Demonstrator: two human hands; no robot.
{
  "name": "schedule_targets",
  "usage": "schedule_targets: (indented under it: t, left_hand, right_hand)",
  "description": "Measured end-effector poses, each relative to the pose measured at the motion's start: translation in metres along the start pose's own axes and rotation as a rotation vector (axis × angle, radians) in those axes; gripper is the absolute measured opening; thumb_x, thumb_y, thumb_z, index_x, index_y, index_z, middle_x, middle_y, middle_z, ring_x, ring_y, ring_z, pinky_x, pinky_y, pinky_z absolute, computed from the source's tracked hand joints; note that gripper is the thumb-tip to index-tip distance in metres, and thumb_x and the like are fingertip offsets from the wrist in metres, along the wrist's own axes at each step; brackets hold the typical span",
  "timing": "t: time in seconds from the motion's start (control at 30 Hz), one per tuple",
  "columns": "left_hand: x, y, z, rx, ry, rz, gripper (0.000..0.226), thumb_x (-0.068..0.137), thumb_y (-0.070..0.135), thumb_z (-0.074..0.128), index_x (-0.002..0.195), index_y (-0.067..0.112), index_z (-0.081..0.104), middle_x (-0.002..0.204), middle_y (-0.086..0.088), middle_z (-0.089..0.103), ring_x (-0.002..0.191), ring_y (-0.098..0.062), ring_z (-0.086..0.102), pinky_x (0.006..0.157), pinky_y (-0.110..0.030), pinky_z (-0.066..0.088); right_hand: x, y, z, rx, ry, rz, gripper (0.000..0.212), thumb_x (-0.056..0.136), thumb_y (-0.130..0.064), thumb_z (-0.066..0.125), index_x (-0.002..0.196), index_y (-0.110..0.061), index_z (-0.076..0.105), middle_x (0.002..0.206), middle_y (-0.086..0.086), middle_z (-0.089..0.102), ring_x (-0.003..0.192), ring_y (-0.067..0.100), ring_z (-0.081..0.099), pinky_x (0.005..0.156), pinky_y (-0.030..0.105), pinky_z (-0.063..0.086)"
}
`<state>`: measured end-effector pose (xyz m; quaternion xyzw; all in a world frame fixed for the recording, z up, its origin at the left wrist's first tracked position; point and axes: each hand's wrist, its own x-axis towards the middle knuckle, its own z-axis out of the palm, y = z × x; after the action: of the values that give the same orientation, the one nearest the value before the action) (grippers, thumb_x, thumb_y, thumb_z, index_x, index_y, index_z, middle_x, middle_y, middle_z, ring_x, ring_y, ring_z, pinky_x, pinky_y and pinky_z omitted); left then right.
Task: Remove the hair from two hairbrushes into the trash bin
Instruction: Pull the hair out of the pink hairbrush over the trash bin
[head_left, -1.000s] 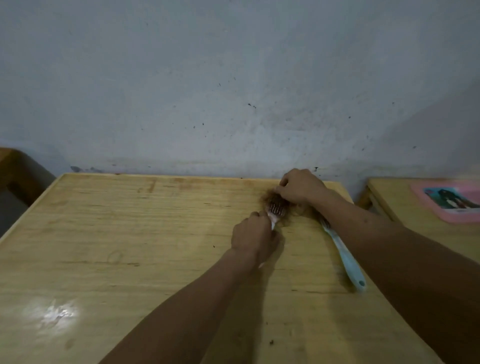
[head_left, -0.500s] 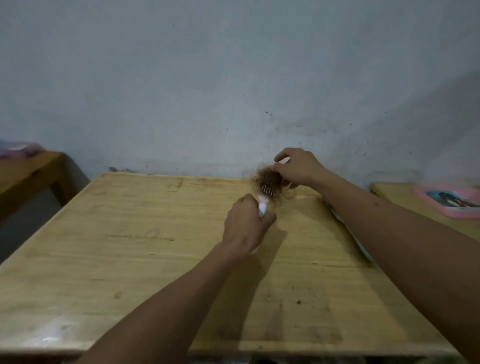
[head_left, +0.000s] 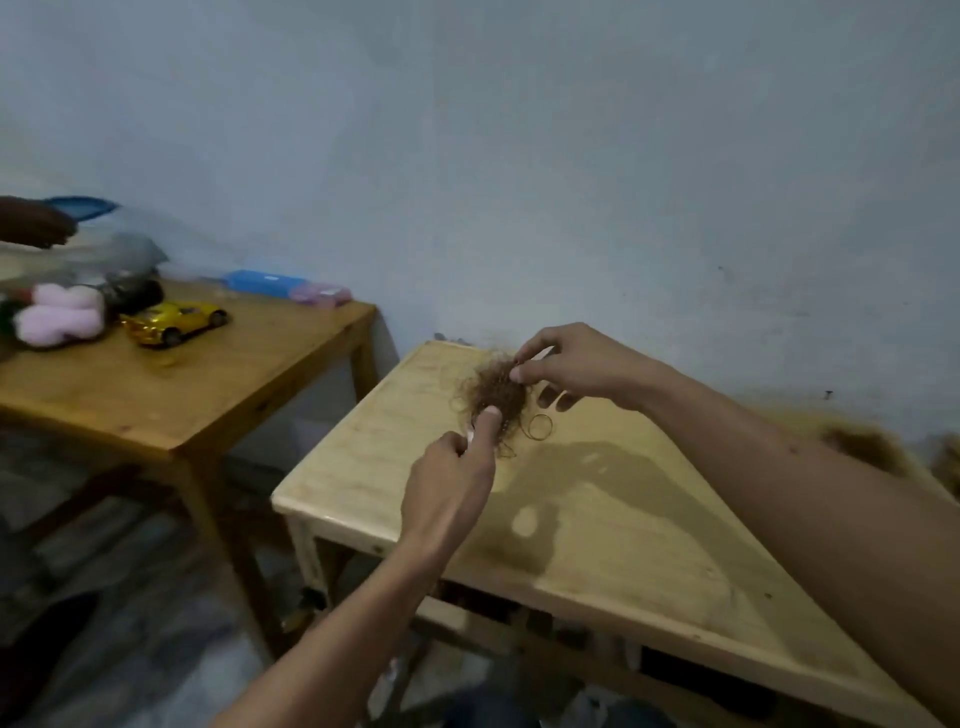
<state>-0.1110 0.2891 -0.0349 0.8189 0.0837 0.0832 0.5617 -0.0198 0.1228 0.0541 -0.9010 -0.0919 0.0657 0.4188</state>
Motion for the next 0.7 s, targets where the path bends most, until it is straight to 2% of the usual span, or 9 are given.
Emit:
schedule_targets:
  t: [0.1,0.23,0.4,0.5,0.57,0.63,0.7]
  left_hand:
    - [-0.008,-0.022,-0.032,0.080,0.068,-0.084,0.095,0.065,0.098,0.023,0.090,0.018,0.069,0.085,-0.006,0.071,0.080,-0.030,0.066,0.079,-0.049,0.058]
    - [-0.022,-0.050,-0.067,0.108,0.169,-0.137,0.081,0.074,0.090,0.033,0.080,0.020,0.072,0.078,0.002,0.071,0.076,-0.020,0.065,0.079,-0.044,0.057]
    - [-0.040,-0.080,-0.103,0.146,0.212,-0.151,0.074,0.080,0.084,0.038,0.071,0.019,0.073,0.060,0.003,0.069,0.057,-0.018,0.068,0.063,-0.041,0.060]
    - [-0.057,-0.097,-0.117,0.173,0.283,-0.176,0.078,0.080,0.084,0.038,0.061,0.014,0.066,0.052,0.001,0.065,0.054,-0.022,0.067,0.063,-0.044,0.059]
    - [-0.068,-0.109,-0.127,0.194,0.336,-0.207,0.078,0.079,0.085,0.037,0.056,0.014,0.056,0.051,0.000,0.064,0.053,-0.025,0.066,0.063,-0.045,0.058]
    - [-0.080,-0.122,-0.137,0.194,0.377,-0.251,0.074,0.078,0.086,0.038,0.054,0.017,0.049,0.049,0.001,0.061,0.053,-0.026,0.065,0.063,-0.045,0.056]
    - [-0.090,-0.136,-0.146,0.189,0.392,-0.294,0.073,0.077,0.087,0.038,0.053,0.018,0.046,0.046,0.002,0.057,0.053,-0.028,0.064,0.063,-0.044,0.056]
  right_hand:
    - [0.001,-0.018,0.039,0.014,-0.084,-0.026,0.030,0.090,-0.024,0.078,0.115,-0.011,0.069,0.104,0.006,0.077,0.064,0.015,0.072,0.057,0.026,0.057]
    - [0.000,-0.037,0.084,-0.009,-0.170,-0.083,0.028,0.089,-0.026,0.079,0.112,-0.012,0.069,0.102,0.007,0.078,0.065,0.015,0.073,0.056,0.027,0.056]
    - [-0.008,-0.048,0.132,-0.022,-0.251,-0.142,0.023,0.094,-0.037,0.072,0.109,-0.020,0.070,0.106,0.003,0.075,0.072,0.017,0.077,0.056,0.026,0.056]
    - [-0.013,-0.053,0.157,-0.016,-0.330,-0.154,0.026,0.099,-0.045,0.062,0.111,-0.023,0.071,0.110,-0.004,0.069,0.078,0.018,0.077,0.058,0.025,0.056]
    - [-0.015,-0.057,0.178,-0.015,-0.361,-0.159,0.038,0.102,-0.050,0.055,0.121,-0.020,0.067,0.111,-0.005,0.066,0.080,0.019,0.077,0.059,0.026,0.056]
    - [-0.016,-0.059,0.203,-0.027,-0.386,-0.158,0.047,0.104,-0.054,0.045,0.131,-0.017,0.060,0.114,0.001,0.066,0.079,0.019,0.075,0.059,0.027,0.056]
    - [-0.018,-0.058,0.226,-0.024,-0.420,-0.158,0.051,0.106,-0.055,0.038,0.131,-0.015,0.058,0.113,0.011,0.070,0.079,0.023,0.074,0.060,0.029,0.057]
